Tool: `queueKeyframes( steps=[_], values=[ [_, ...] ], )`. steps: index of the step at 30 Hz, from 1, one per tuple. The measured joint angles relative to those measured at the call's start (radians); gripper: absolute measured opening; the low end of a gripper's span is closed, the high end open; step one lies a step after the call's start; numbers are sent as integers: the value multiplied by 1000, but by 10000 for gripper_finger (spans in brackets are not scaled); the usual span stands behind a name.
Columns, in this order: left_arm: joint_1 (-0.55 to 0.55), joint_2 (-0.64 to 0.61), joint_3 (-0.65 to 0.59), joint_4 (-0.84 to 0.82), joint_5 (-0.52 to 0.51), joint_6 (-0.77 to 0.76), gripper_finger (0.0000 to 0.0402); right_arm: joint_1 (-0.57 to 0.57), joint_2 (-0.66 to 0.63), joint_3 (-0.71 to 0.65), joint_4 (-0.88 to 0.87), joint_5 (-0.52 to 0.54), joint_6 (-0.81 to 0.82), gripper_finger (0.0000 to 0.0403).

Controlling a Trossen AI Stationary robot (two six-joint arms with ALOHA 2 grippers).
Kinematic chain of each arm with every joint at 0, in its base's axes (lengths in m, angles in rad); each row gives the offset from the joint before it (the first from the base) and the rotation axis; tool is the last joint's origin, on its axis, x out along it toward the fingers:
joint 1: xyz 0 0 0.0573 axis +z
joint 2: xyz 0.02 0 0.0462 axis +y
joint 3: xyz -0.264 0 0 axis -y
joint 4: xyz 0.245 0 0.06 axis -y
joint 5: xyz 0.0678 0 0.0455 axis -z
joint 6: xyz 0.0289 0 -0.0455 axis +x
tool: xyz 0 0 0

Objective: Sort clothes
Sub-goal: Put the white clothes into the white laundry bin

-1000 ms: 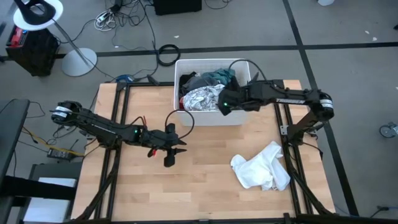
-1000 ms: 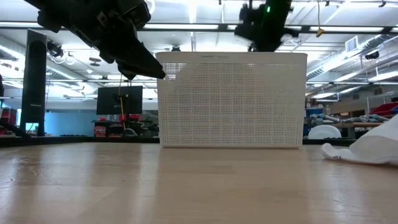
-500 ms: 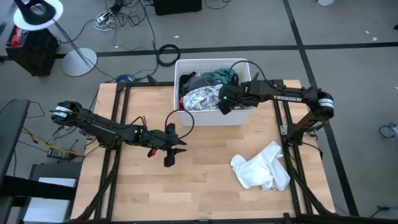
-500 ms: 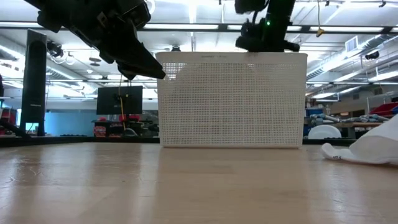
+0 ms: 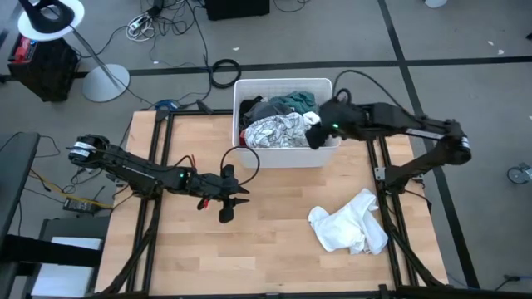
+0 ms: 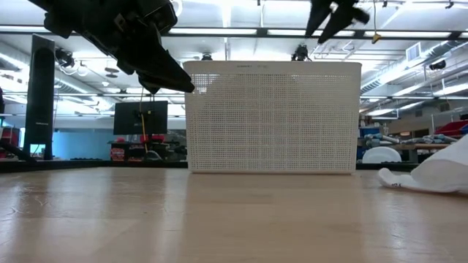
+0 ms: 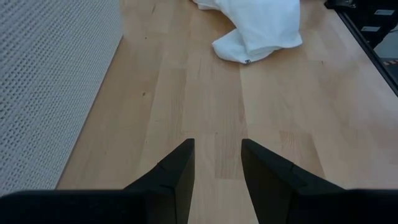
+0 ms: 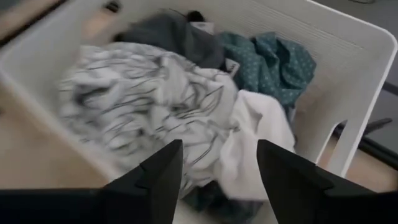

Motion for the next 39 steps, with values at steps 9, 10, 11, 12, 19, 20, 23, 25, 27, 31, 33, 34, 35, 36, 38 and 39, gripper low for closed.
queueKeyframes(
  steps=[9, 10, 11, 12, 19, 20, 23, 25, 27, 31, 33, 34, 35, 36, 38, 39],
  values=[
    [0, 0, 0, 0, 0, 1, 137, 288, -91, 0, -138, 93, 160, 186],
    [0, 0, 0, 0, 0, 1, 137, 328, -91, 0, -157, 97, 194, 184],
    [0, 0, 0, 0, 0, 1, 137, 367, -89, 0, -178, 99, 232, 182],
    [0, 0, 0, 0, 0, 1, 137, 407, -83, 0, -197, 103, 272, 180],
    [0, 0, 0, 0, 0, -2, 137, 645, -5, 0, -390, 93, 590, 173],
    [0, 0, 0, 0, 0, -2, 137, 674, 10, 0, -419, 83, 640, 172],
    [0, 0, 0, 0, 0, -5, 137, 755, 60, 0, -485, 45, 782, 172],
    [0, 0, 0, 0, 0, -17, 137, 801, 89, -3, -487, 12, 864, 171],
    [0, 0, 0, 0, 0, -24, 137, 841, 117, -5, -488, -32, 944, 171],
    [0, 0, 0, 0, 0, -24, 137, 906, 182, -6, -486, -103, 1054, 171],
    [-1, 0, 0, 0, 0, -25, 137, 933, 209, -6, -489, -119, 1105, 171],
    [-2, 0, 0, 0, 1, -28, 137, 948, 222, -6, -489, -131, 1136, 171],
    [-2, 0, 0, 0, 4, -28, 137, 962, 233, -6, -488, -141, 1164, 169],
    [-2, 0, 0, 0, 10, -28, 137, 976, 244, -6, -487, -150, 1185, 168],
    [-2, -1, 0, 0, 16, -28, 137, 1005, 254, -14, -485, -155, 1231, 163],
    [-2, -1, 0, 0, 21, -29, 137, 1022, 255, -28, -486, -157, 1261, 160]
  ],
)
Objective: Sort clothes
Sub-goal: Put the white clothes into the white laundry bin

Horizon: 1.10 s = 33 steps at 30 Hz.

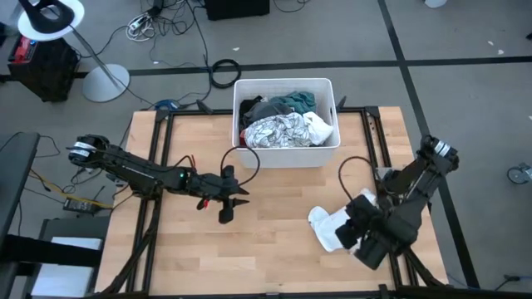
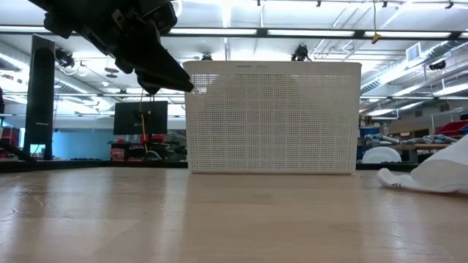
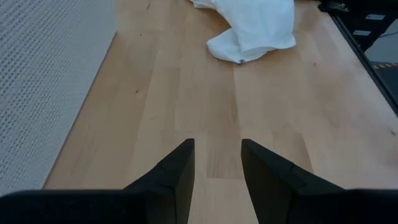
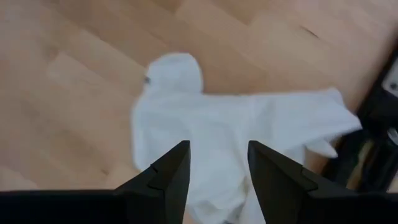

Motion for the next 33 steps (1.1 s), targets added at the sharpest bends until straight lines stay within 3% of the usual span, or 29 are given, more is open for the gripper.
queueKeyframes(
  steps=[9, 12, 27, 30, 33],
  values=[
    [0, 0, 0, 1, 6, -8, 137, 170, -34, -205, 12, -125, 331, 141],
    [0, 0, 0, 1, 6, -9, 137, 190, -45, -256, 88, -180, 347, 143],
    [0, 0, 0, 1, 6, -18, 137, 152, -46, -549, 408, -151, 325, 141],
    [0, 0, 0, 1, 6, -18, 137, 134, -46, -584, 443, -161, 310, 112],
    [0, 0, 0, 1, 6, -18, 137, 119, -46, -591, 441, -167, 280, 43]
  ],
)
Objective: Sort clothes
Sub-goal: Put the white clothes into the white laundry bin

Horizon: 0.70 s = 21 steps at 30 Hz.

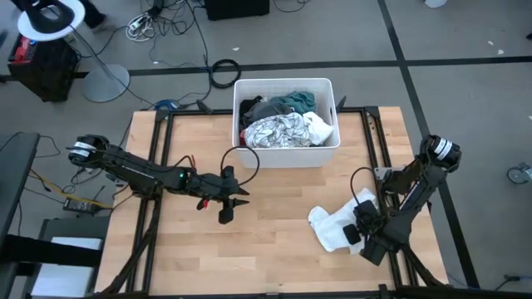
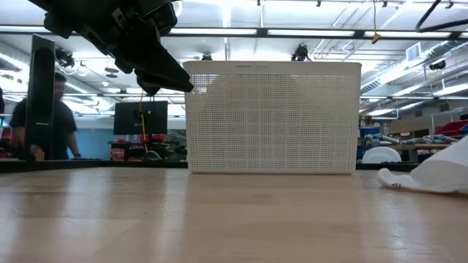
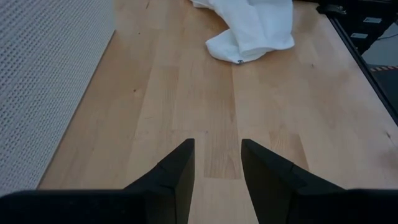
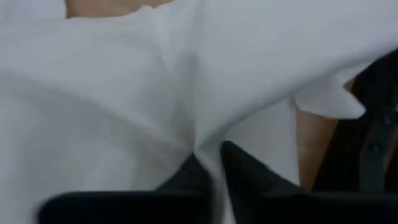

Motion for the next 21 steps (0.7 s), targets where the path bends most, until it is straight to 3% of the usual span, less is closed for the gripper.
queueKeyframes(
  steps=[2, 9, 16, 18, 21],
  values=[
    [0, 0, 0, 0, 0, 0, 137, -15, -7, 0, 3, -3, -30, 13],
    [0, 0, 0, 0, 0, 0, 137, -66, -85, 75, -43, -30, -98, 5],
    [0, 0, 0, 0, 0, 0, 137, -100, -126, 274, -344, -27, -147, 2],
    [0, 0, 0, 0, 0, 0, 137, -109, -126, 346, -435, -5, -153, 2],
    [0, 0, 0, 0, 0, 0, 137, -127, -137, 425, -435, 99, -219, 1]
  ],
)
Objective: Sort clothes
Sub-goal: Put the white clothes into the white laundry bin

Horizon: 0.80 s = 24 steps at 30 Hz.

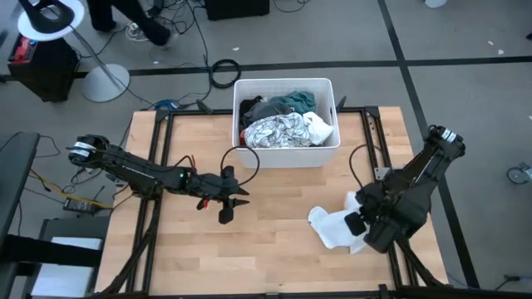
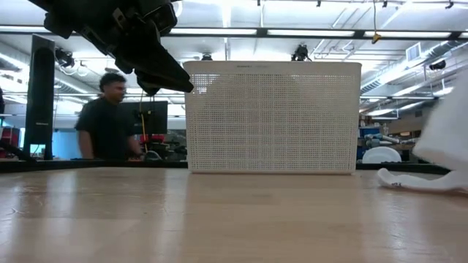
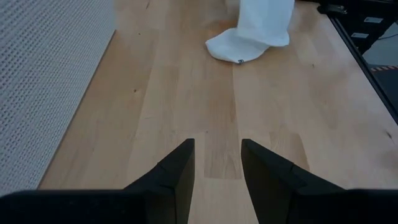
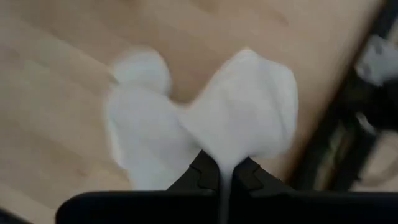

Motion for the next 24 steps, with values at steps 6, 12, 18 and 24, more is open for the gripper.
queueKeyframes(
  steps=[6, 12, 18, 24],
  values=[
    [0, 0, 0, 1, 0, 15, 137, -99, 1, 132, -7, 184, -187, 1],
    [0, 0, 0, 1, 0, 15, 137, -236, 1, 210, -6, 296, -410, 1],
    [0, 0, 0, 1, 0, 15, 137, -374, 1, 257, 63, 357, -648, 0],
    [0, 0, 0, 1, -1, 15, 137, -487, 1, 318, 289, 384, -956, 0]
  ],
)
